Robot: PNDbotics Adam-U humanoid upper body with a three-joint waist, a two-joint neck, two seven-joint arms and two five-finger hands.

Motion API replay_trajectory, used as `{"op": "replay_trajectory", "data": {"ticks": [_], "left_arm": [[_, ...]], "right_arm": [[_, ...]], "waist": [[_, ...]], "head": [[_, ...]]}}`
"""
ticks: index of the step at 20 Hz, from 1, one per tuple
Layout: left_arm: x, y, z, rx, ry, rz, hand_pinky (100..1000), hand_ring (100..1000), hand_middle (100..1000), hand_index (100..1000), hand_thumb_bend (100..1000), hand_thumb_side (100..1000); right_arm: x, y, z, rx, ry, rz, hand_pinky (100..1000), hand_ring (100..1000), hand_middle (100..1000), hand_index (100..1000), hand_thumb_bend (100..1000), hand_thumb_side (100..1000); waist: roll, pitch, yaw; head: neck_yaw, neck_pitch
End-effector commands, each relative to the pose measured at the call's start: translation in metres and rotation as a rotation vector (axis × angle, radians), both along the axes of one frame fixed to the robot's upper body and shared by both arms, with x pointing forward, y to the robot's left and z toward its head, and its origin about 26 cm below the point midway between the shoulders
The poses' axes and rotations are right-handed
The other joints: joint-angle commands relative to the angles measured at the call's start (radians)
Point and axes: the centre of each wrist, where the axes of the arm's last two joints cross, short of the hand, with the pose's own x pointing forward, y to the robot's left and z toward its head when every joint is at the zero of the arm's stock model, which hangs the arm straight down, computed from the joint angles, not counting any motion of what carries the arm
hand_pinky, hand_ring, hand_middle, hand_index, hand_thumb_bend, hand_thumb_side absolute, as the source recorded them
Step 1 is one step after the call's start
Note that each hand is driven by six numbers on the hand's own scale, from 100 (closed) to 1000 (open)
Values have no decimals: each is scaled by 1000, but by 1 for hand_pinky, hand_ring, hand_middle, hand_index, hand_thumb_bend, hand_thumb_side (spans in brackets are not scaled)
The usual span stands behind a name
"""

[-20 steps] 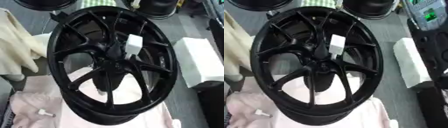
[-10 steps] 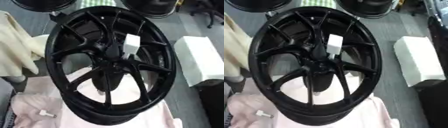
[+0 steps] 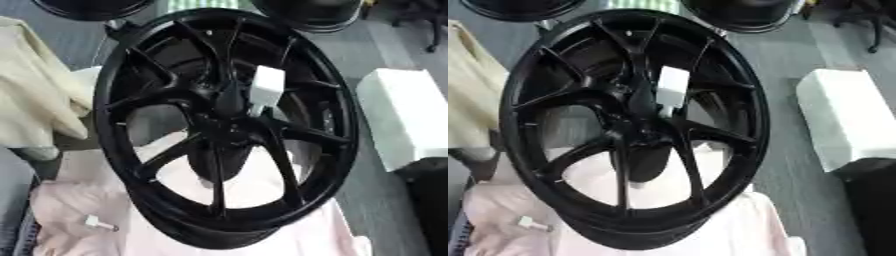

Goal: Pull the pin out of the wheel hub.

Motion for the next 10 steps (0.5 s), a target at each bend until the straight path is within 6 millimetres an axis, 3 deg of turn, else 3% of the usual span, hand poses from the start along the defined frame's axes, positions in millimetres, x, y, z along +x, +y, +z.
{"op": "replay_trajectory", "data": {"ticks": [1, 10], "left_arm": [[-1, 1, 13, 25, -40, 2, 543, 602, 540, 646, 100, 829], [-2, 1, 12, 18, -42, 17, 542, 601, 538, 646, 100, 837]], "right_arm": [[-21, -29, 9, -50, -47, -117, 470, 308, 100, 181, 269, 350], [-58, -86, -77, -121, 96, -373, 479, 309, 100, 178, 281, 451]], "waist": [[5, -8, 4], [-4, 18, 18]], "head": [[5, -2], [-13, -7]]}}
